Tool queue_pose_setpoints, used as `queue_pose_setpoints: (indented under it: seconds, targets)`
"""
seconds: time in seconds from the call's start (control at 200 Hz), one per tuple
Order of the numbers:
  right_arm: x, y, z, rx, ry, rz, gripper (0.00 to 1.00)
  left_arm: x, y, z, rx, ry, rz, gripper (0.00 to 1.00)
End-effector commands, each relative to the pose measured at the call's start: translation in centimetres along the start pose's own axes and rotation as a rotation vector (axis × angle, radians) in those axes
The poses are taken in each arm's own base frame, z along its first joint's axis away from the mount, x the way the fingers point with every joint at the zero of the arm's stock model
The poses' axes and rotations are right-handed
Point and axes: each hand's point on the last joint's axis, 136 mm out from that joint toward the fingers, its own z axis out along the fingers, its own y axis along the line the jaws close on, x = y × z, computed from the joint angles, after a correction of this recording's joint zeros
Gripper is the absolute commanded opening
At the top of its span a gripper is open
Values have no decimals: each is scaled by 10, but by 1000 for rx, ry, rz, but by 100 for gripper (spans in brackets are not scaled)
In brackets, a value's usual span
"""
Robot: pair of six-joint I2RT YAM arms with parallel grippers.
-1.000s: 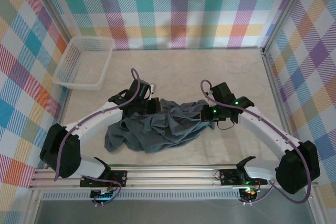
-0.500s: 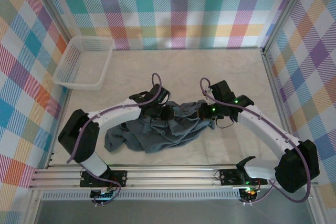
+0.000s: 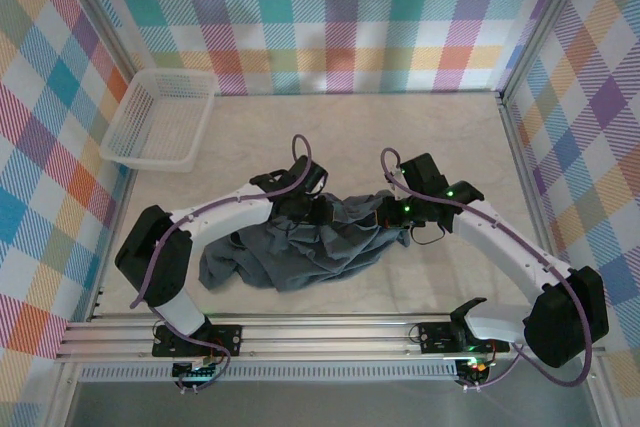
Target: Fold the inside-out t-shirt
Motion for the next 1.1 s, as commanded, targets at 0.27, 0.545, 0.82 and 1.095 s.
queue_pose_setpoints:
  seconds: [0.27,0.545,0.82,1.095]
  targets:
    - [-4,4,1,-24,-2,8,0,4,-1,13,-151,65,12,35]
    - [-2,4,1,-26,0,11,0,6,3,25,-174,84,14,33]
    - [-3,5,1,-29,-4,9,0,6,6,26,-188,83,12,22]
    - [-10,-25,-7,93,-88,86,0,-32,-34,-52,58,-74,-25,0]
